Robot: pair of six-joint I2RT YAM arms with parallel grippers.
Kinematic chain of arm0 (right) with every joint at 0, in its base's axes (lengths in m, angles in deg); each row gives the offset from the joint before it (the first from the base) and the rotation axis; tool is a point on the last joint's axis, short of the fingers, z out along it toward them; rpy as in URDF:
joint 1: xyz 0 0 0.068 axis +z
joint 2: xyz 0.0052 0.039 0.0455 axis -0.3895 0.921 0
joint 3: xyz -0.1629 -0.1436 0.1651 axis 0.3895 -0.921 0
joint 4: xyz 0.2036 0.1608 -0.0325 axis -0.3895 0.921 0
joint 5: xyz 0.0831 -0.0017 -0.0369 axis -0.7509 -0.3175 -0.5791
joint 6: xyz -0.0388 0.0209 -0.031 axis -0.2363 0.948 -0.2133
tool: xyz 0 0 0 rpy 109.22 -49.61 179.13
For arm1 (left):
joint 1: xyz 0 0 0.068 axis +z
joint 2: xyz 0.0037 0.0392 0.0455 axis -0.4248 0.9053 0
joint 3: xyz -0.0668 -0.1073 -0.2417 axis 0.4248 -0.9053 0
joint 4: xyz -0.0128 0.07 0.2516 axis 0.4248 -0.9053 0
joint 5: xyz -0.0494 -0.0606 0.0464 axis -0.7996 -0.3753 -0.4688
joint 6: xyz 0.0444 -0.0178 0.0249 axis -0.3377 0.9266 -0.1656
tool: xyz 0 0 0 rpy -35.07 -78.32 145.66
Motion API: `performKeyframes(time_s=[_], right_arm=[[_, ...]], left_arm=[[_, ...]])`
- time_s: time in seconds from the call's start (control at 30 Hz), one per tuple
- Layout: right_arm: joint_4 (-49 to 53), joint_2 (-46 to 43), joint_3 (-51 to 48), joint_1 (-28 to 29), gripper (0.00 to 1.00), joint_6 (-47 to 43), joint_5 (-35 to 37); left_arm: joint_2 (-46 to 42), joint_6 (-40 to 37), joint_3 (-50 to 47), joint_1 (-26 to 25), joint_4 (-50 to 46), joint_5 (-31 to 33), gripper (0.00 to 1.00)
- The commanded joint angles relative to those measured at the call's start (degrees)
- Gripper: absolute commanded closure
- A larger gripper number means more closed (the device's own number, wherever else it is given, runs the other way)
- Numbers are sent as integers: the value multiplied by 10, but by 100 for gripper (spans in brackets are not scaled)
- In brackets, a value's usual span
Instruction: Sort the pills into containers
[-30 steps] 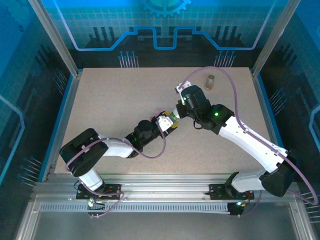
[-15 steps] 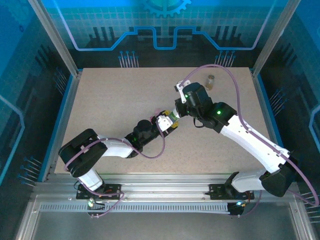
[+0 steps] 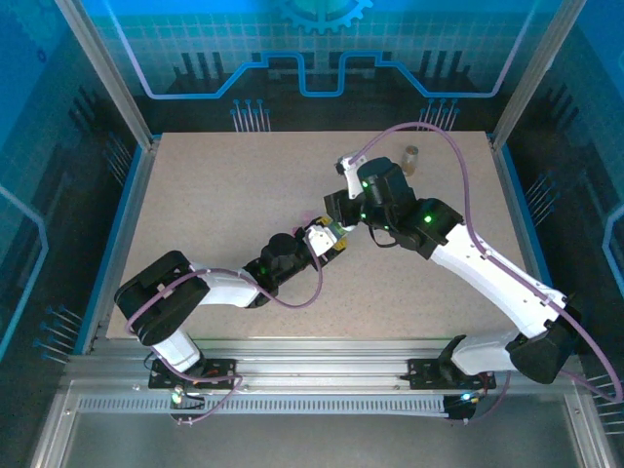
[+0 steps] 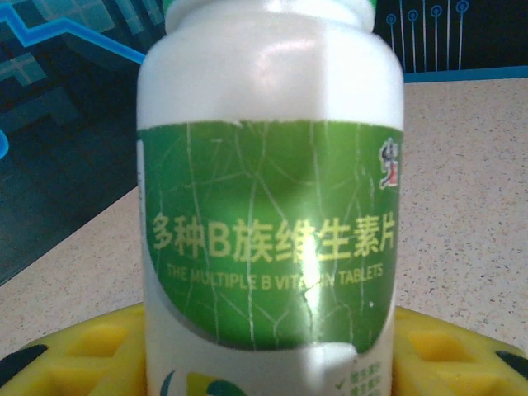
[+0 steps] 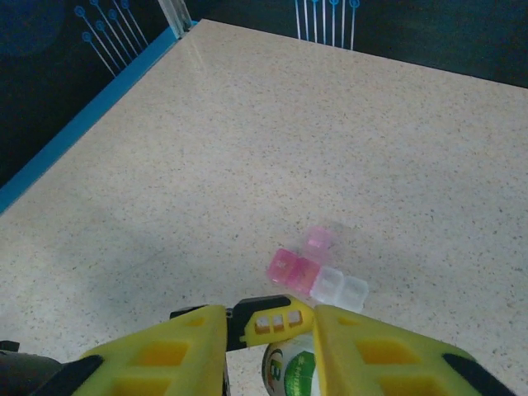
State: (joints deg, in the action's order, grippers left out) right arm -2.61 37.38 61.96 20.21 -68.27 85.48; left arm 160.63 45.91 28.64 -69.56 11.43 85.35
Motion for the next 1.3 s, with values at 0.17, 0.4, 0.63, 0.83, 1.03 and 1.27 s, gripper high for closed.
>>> performKeyframes(time_s=[0.17, 0.4, 0.63, 0.83, 1.03, 1.27], right_arm=[[-25, -75, -83, -66, 53, 42, 26], [-67, -114, -168, -136, 36, 114, -76], [-95, -112, -224, -206, 38, 127, -79], [-130, -98, -227, -207, 40, 152, -143], [-143, -84, -203, -196, 40, 168, -187], [-141, -63, -164, -167, 40, 168, -211]], left_arm=[[-12, 14, -24, 3, 66, 5, 100], [-9, 13, -19, 3, 70, 26, 100], [-12, 22, -20, 4, 79, 28, 100], [-7, 25, -18, 4, 78, 24, 100], [-1, 27, -13, 4, 76, 19, 100], [1, 29, -4, 4, 64, 12, 100]])
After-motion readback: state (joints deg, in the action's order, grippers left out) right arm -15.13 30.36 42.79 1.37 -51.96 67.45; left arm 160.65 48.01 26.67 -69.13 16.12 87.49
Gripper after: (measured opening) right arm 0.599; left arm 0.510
